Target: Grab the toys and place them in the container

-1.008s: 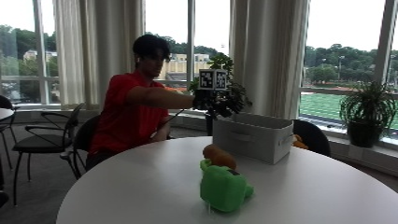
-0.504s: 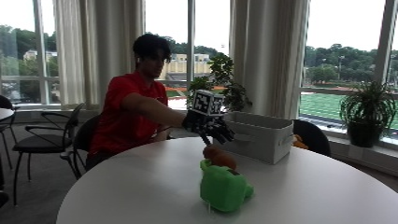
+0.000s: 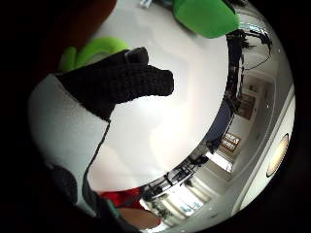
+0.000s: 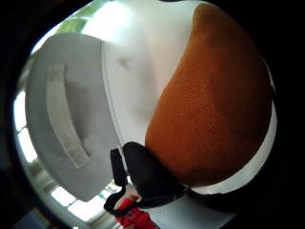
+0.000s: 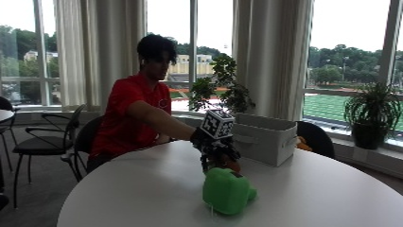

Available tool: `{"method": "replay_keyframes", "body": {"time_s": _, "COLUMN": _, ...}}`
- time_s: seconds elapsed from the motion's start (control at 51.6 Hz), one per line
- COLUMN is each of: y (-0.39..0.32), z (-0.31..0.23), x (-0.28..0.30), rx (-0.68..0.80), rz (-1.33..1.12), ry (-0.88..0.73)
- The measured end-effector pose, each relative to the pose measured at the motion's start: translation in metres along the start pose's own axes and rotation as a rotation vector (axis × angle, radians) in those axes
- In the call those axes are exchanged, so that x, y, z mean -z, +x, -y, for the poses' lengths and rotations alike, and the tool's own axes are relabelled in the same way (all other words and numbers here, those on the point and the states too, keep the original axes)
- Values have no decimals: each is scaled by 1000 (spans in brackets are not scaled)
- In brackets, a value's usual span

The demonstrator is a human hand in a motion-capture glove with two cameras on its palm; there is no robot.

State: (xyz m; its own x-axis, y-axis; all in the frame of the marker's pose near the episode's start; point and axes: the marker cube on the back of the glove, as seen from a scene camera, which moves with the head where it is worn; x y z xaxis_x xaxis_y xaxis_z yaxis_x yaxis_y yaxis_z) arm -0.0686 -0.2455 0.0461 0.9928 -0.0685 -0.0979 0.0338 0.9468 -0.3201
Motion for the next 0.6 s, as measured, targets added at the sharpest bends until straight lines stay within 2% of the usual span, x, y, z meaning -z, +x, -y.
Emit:
{"method": "replay_keyframes", "body": {"time_s": 0.194, "y": 4, "z": 8, "x": -3, "rx": 10, "rz": -34, "ry": -44}}
{"method": "replay_keyframes", "body": {"time_s": 0.446, "y": -7, "z": 13, "x": -12, "rx": -53, "rz": 86, "ry": 30}}
{"method": "replay_keyframes", "body": {"time_s": 0.601, "y": -7, "z": 12, "x": -13, "rx": -54, "rz": 3, "ry": -99}}
